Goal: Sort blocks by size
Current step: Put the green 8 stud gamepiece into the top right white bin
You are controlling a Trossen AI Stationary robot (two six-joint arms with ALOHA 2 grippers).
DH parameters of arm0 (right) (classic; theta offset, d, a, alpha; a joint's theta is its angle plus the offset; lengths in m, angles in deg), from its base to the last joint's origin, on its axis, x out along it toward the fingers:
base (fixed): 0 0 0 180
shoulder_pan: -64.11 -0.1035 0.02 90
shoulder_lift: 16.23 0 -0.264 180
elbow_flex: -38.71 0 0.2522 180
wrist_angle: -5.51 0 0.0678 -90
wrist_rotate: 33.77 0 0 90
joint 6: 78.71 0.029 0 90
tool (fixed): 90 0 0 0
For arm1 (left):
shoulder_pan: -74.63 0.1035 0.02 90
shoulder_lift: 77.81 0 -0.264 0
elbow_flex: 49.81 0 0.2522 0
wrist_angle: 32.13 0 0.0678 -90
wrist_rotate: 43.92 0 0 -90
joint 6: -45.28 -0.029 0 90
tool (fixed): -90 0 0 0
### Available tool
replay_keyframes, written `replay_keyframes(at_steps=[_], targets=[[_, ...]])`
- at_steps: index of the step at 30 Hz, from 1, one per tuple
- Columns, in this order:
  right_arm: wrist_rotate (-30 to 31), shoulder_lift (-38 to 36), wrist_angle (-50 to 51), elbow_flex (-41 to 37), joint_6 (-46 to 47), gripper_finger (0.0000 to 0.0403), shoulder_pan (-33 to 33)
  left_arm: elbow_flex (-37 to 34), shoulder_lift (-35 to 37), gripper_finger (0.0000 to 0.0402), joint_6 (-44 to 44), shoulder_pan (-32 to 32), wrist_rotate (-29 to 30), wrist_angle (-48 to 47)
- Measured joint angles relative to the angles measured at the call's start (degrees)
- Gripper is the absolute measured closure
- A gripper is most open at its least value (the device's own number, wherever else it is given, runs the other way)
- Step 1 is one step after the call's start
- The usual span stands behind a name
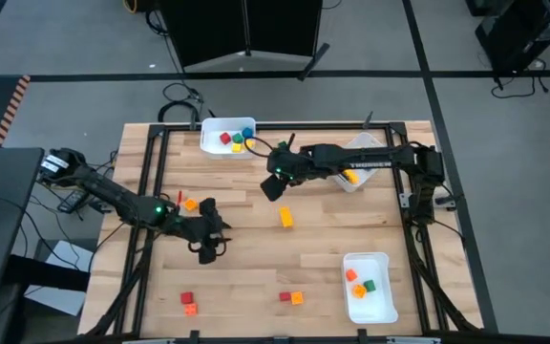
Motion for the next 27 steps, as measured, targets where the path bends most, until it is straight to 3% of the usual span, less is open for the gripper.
replay_keyframes(at_steps=[4, 12, 19, 23, 27], targets=[[-3.21, 0.38, 1.14, 0.00, -0.75, 0.0167, 1.00, 0.00, 0.00, 0.0218, -2.34, 0.12, -5.35, 0.96], [-1.34, 0.39, 2.15, 0.00, 0.72, 0.0170, 3.87, -4.73, 1.80, 0.0218, -3.94, 2.32, -10.35, 7.83], [-6.26, 1.06, -0.47, 0.02, 1.16, 0.0170, 12.98, -15.36, 6.70, 0.0218, -1.89, 3.10, -10.32, 23.77], [-9.27, 4.00, 0.36, 1.23, 0.41, 0.0170, 17.37, -16.68, 8.02, 0.0218, -0.87, 3.10, -9.64, 24.93], [-9.92, 9.57, 2.40, 7.66, -3.58, 0.0170, 19.58, -16.65, 8.17, 0.0218, -0.82, 3.10, -8.69, 25.11]])
